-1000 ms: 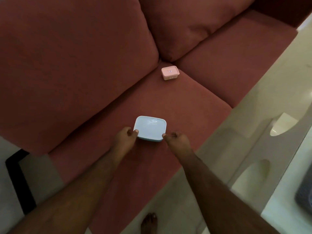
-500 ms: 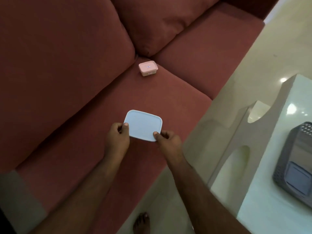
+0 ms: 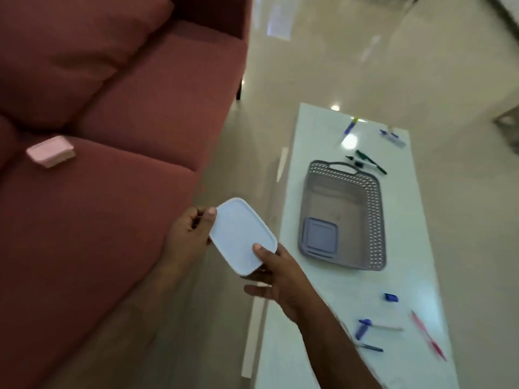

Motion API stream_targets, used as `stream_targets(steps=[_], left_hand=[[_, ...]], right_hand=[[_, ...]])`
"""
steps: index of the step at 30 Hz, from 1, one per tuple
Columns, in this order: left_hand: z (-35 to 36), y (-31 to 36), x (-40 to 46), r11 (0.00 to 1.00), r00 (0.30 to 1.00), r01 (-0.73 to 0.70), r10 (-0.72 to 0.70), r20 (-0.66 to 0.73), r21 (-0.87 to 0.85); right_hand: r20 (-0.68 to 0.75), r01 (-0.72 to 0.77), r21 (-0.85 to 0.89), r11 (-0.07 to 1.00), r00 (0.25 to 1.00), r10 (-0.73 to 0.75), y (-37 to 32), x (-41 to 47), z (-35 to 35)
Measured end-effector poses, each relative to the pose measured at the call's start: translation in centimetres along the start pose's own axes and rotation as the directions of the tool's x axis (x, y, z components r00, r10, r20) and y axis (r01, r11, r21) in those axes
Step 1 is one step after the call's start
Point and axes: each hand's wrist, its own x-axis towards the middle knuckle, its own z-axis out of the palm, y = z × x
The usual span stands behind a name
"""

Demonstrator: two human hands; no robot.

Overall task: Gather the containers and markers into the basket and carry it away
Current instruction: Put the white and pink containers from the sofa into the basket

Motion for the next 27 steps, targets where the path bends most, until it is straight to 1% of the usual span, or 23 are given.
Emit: stream_targets(steps=[2, 5, 8, 9, 11, 14, 16, 19, 22, 24, 27], left_hand=[[4.7, 1.0, 0.1, 0.998, 0.997, -0.017, 0.013, 0.07, 0.059], [11.3, 2.9, 0.3, 0.992, 0.982, -0.011, -0.013, 0.187, 0.125], [16.4, 3.7, 0.4, 0.992, 0.974, 0.019, -0.046, 0.221, 0.126], [17.3, 3.3, 0.5, 0.988, 0.977, 0.014, -0.046, 0.206, 0.156], [18.7, 1.8, 0.8, 0.956, 0.98, -0.02, -0.04, 0.196, 0.292], [19.6, -1.5, 1.6, 0.876, 0.958, -0.006, -0.134, 0.255, 0.482], [20.3, -3.1, 2.4, 0.843, 0.943, 0.01, -0.186, 0.276, 0.537], [21.6, -4.8, 3.7, 0.825, 0.92, 0.04, -0.251, 0.302, 0.564], [22.8, -6.2, 4.2, 0.829, 0.887, 0.109, -0.331, 0.324, 0.548], [23.5, -6.8, 4.6, 0.837, 0.878, 0.117, -0.339, 0.339, 0.534], [24.3, -7.5, 5.5, 0.853, 0.868, 0.069, -0.307, 0.391, 0.517]], right_hand=[[-0.039, -0.014, 0.015, 1.0, 0.999, 0.014, -0.4, -1.5, -3.8], [-0.11, 0.006, 0.075, 0.997, 0.994, 0.002, -1.7, -2.8, -9.1], [-0.215, 0.085, 0.114, 0.99, 0.975, -0.059, -3.7, -2.5, -13.8], [-0.25, 0.111, 0.11, 0.988, 0.965, -0.08, -4.4, -2.0, -15.1], [-0.313, 0.144, 0.111, 0.983, 0.944, -0.102, -5.9, -0.2, -18.2], [-0.36, 0.122, 0.066, 0.99, 0.928, -0.09, -7.8, 3.3, -22.1], [-0.393, 0.111, 0.016, 0.994, 0.914, -0.096, -9.4, 5.7, -24.7], [-0.457, 0.118, -0.051, 0.992, 0.88, -0.128, -11.0, 9.2, -28.2], [-0.473, 0.068, -0.099, 0.993, 0.874, -0.107, -11.1, 12.5, -30.4], [-0.472, 0.046, -0.091, 0.995, 0.877, -0.084, -10.7, 14.3, -31.1], [-0.464, 0.021, -0.077, 0.997, 0.884, -0.055, -10.1, 17.2, -31.8]])
